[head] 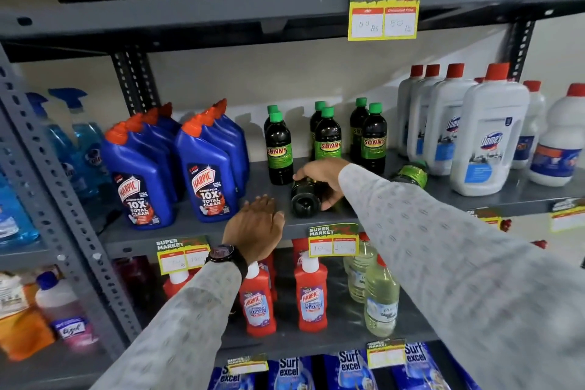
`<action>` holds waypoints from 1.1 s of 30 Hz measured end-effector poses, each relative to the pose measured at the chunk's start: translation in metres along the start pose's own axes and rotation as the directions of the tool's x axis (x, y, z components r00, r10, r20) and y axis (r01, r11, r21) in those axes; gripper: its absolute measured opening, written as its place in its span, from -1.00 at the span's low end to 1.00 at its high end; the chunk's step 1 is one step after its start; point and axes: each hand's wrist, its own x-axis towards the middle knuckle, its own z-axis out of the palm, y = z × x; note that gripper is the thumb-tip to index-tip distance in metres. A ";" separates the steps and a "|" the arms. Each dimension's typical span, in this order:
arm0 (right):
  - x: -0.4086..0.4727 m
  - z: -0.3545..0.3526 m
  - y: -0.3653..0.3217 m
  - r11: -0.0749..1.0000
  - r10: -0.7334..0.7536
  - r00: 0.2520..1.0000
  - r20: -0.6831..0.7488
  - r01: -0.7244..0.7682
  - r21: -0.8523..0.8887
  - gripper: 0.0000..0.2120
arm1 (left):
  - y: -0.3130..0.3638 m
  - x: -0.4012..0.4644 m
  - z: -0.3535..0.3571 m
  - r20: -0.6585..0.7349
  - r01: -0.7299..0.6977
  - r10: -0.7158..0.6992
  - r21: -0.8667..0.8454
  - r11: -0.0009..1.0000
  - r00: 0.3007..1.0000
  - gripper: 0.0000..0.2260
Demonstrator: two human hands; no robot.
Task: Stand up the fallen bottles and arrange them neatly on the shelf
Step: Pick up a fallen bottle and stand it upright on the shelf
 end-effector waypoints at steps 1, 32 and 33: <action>-0.003 -0.001 0.000 1.000 -0.013 1.000 0.004 0.013 0.029 -0.57 | -0.001 0.000 0.001 -0.008 0.000 0.000 -0.008 1.000 1.000 -0.47; -0.014 0.044 0.057 0.706 -0.639 0.670 -0.378 0.706 0.058 -0.32 | -0.005 0.003 0.010 -0.067 0.037 -0.039 -0.032 0.999 0.997 -0.48; -0.012 0.040 0.054 0.663 -0.655 0.690 -0.307 0.720 0.205 -0.35 | -0.006 0.004 0.009 -0.063 0.039 -0.041 -0.031 0.999 0.997 -0.48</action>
